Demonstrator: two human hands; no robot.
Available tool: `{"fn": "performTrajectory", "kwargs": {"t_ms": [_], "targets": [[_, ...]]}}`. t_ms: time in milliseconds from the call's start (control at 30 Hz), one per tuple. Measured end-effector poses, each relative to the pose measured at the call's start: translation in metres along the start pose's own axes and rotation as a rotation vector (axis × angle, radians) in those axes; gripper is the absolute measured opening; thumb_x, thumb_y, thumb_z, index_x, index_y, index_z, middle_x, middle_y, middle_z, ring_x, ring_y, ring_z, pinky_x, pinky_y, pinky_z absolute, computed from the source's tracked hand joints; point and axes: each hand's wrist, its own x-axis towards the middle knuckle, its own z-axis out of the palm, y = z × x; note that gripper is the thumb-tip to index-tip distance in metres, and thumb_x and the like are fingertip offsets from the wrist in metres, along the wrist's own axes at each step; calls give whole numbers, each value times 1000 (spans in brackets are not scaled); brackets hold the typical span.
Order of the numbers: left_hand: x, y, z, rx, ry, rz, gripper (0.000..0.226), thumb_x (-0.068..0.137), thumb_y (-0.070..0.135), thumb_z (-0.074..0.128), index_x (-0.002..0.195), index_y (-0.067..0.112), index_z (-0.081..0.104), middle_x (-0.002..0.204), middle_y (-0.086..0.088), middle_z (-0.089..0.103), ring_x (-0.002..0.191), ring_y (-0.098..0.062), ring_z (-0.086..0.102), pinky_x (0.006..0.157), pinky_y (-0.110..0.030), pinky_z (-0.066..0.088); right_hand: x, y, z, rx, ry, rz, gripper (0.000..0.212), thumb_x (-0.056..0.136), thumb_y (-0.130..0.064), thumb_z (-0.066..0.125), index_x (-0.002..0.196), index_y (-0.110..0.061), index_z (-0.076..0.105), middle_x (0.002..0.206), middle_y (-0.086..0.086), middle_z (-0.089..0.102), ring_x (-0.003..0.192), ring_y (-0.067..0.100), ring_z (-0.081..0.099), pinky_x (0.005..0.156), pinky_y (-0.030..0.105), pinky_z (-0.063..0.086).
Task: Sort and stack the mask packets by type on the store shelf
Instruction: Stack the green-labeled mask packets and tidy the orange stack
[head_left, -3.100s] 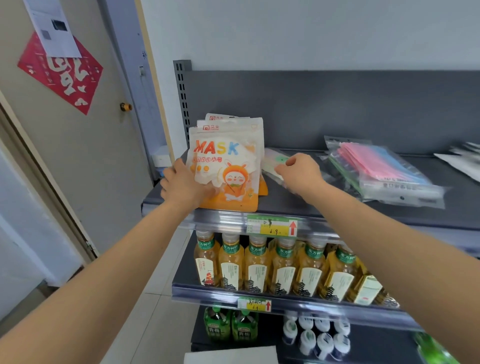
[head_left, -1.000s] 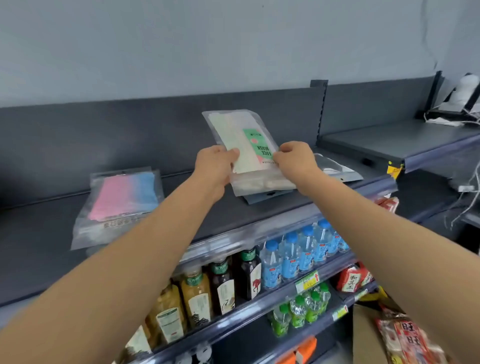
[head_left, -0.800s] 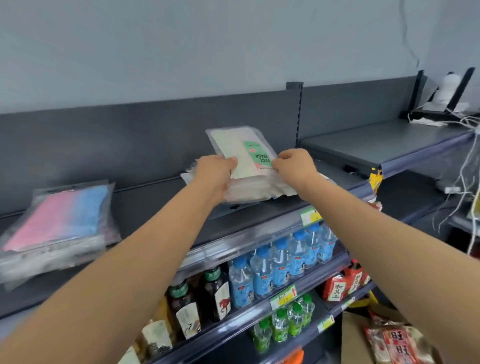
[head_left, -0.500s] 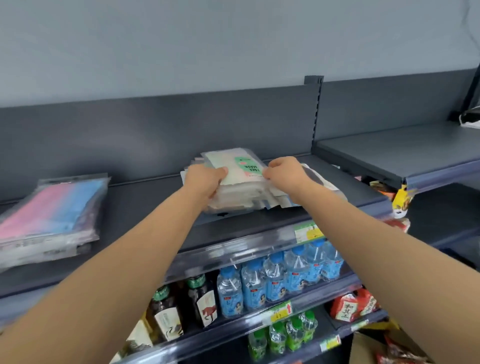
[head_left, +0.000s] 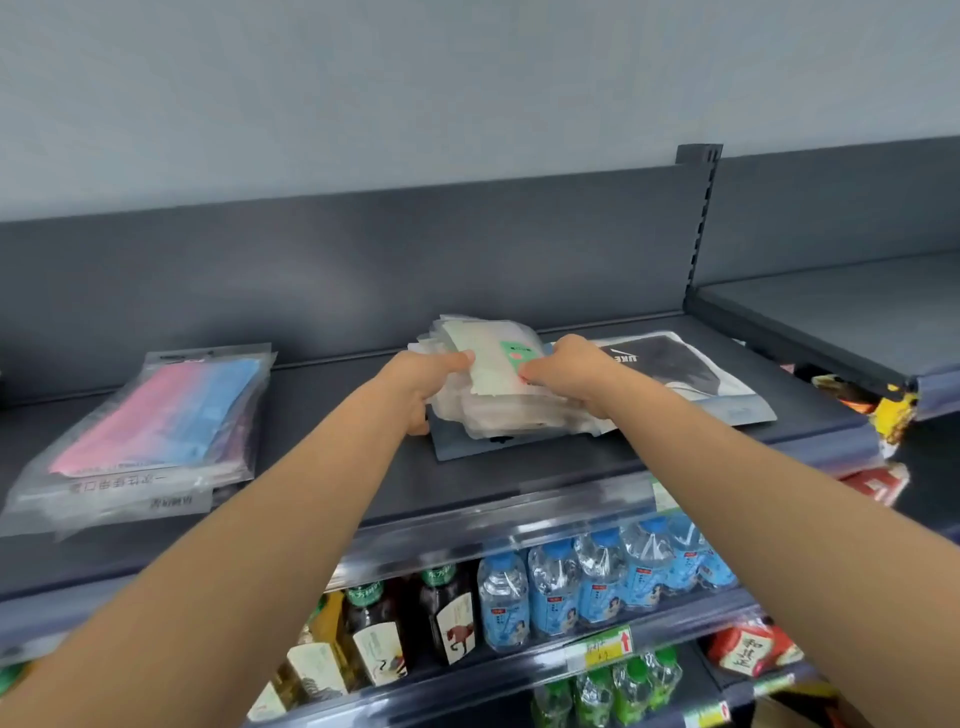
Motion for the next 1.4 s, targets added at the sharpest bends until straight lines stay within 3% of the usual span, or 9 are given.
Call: {"fn": "performTrajectory", "kwargs": {"t_ms": [167, 267, 433, 667, 800, 900, 1100, 1233, 1400], "targets": [[13, -3, -11, -13, -66, -26, 58, 72, 43, 78, 119, 15, 60, 112, -3, 64, 93, -20, 60, 92, -32, 46, 2, -4, 9, 43, -3, 71, 44, 86, -29, 65, 120, -3, 53, 89, 4, 56, 75, 19, 55, 48, 25, 36], [17, -3, -17, 2, -135, -19, 34, 80, 38, 73, 101, 16, 58, 84, 1, 60, 73, -14, 56, 77, -29, 47, 8, -2, 16, 110, -10, 114, 53, 82, -35, 71, 121, -6, 52, 80, -2, 56, 64, 10, 54, 47, 25, 39], [26, -1, -23, -62, -222, -6, 28, 81, 18, 73, 107, 13, 65, 76, -1, 72, 68, -17, 69, 66, -31, 57, 19, -5, 27, 207, -62, 165, 54, 69, -37, 82, 110, -8, 60, 105, 6, 70, 88, 21, 67, 78, 34, 56], [37, -13, -30, -10, -199, 61, 14, 79, 18, 76, 90, 13, 68, 82, -3, 72, 68, -18, 67, 63, -29, 57, 29, -11, 37, 378, -48, 206, 33, 75, -33, 79, 91, -8, 65, 96, 7, 73, 84, 23, 68, 86, 36, 55], [37, -13, -44, 6, -212, 52, 32, 79, 21, 75, 107, 11, 68, 102, -7, 74, 94, -26, 70, 90, -42, 54, 36, -14, 41, 479, -159, 235, 27, 77, -23, 78, 96, -8, 67, 88, 7, 74, 71, 19, 70, 76, 34, 58], [35, -16, -52, -30, -208, 75, 35, 79, 18, 75, 112, 9, 66, 105, -9, 74, 99, -28, 70, 92, -47, 53, 40, -19, 47, 538, -238, 238, 25, 79, -18, 76, 100, -10, 68, 84, 6, 74, 63, 17, 70, 70, 32, 58], [32, -10, -62, -135, -173, 303, 83, 57, 11, 86, 129, 8, 45, 119, -12, 67, 101, -31, 69, 87, -55, 54, 46, -35, 38, 620, -327, 80, 41, 74, -12, 79, 112, -8, 63, 90, 10, 76, 82, 27, 74, 76, 45, 59], [24, -7, -67, -125, -100, 459, 63, 75, -5, 74, 125, 12, 40, 118, -7, 62, 107, -26, 65, 90, -47, 54, 46, -44, 39, 726, -294, -92, 76, 71, 0, 79, 130, -14, 34, 108, 6, 67, 87, 25, 70, 73, 45, 58], [18, -9, -76, -53, -54, 534, 68, 74, -2, 75, 126, 19, 36, 122, -2, 59, 114, -22, 60, 95, -44, 52, 45, -49, 40, 664, -318, -331, 88, 71, 5, 77, 139, -15, 26, 114, 3, 62, 100, 23, 66, 87, 47, 55]]}}
